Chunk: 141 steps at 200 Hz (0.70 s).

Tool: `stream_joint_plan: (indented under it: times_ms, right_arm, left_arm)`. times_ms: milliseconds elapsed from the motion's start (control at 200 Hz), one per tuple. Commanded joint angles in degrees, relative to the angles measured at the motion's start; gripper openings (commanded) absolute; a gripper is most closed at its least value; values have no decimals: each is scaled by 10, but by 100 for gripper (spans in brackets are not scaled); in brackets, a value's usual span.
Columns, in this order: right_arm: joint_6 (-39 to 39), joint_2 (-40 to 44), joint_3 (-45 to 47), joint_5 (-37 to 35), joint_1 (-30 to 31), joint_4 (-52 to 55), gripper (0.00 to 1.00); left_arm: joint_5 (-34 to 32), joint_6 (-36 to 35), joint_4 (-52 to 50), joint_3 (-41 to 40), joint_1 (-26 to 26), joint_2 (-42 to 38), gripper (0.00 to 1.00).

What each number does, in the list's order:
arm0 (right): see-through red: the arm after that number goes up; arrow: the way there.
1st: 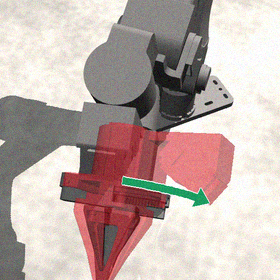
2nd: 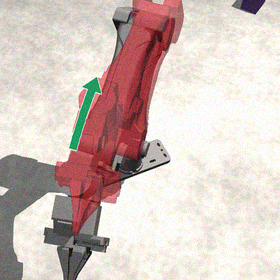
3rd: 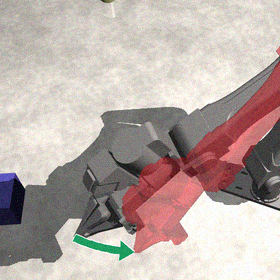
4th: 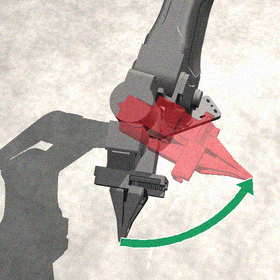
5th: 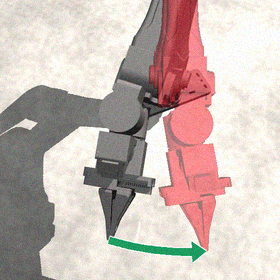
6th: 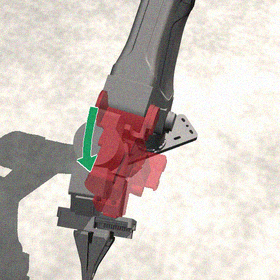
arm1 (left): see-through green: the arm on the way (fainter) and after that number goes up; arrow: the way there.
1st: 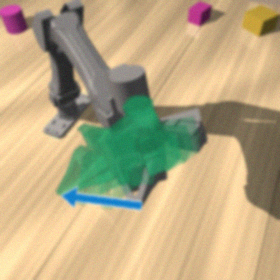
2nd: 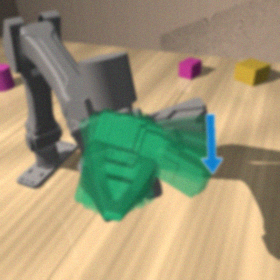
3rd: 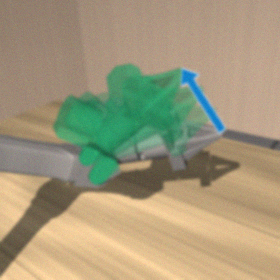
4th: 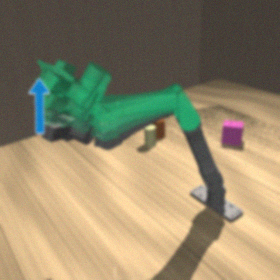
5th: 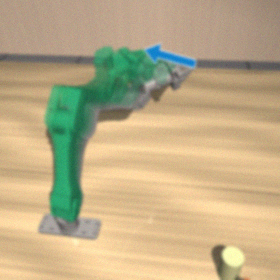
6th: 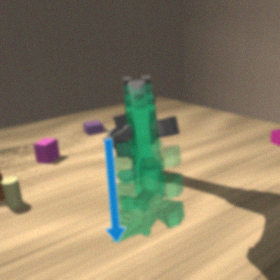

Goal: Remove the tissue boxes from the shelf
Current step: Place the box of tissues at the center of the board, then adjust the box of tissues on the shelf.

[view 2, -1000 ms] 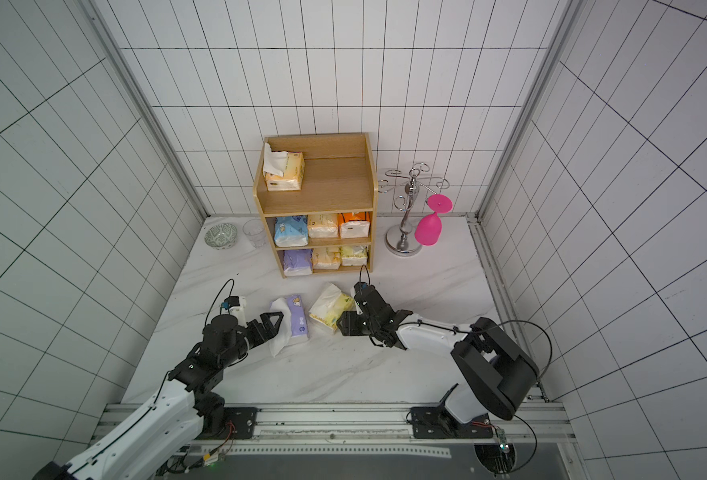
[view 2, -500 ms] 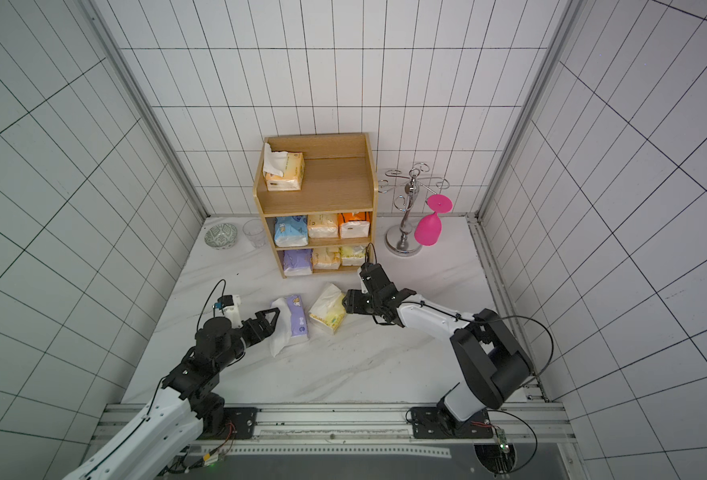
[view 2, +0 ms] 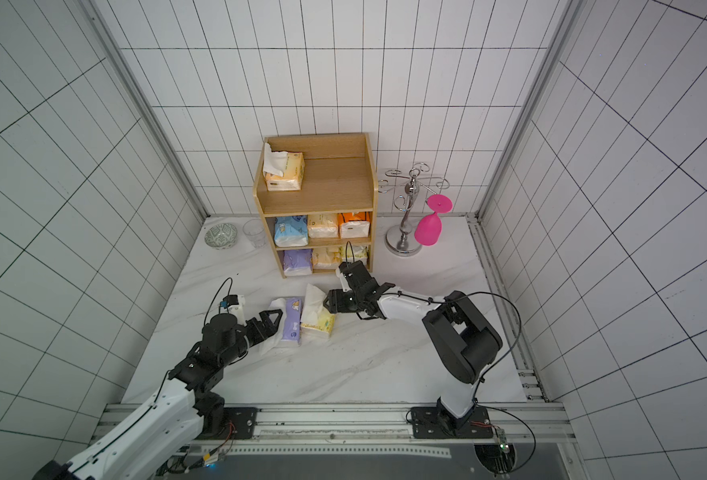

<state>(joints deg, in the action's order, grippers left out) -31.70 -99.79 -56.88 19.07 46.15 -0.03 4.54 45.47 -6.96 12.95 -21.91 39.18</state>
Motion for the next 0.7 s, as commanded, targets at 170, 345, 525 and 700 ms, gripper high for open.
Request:
stream_joint_plan:
  times_ms: [170, 345, 525, 700]
  right_arm:
    - [59, 174, 10, -80, 3, 73, 63]
    - [76, 297, -20, -105, 3, 139, 64]
    - [90, 332, -105, -130, 2, 162, 65]
    - [109, 269, -216, -113, -3, 179, 66]
  left_arm:
    - [26, -24, 18, 95, 3, 11, 98]
    - [26, -51, -17, 163, 4, 2, 98]
    - [26, -80, -29, 231, 12, 25, 98]
    - [66, -82, -26, 286, 30, 77, 98]
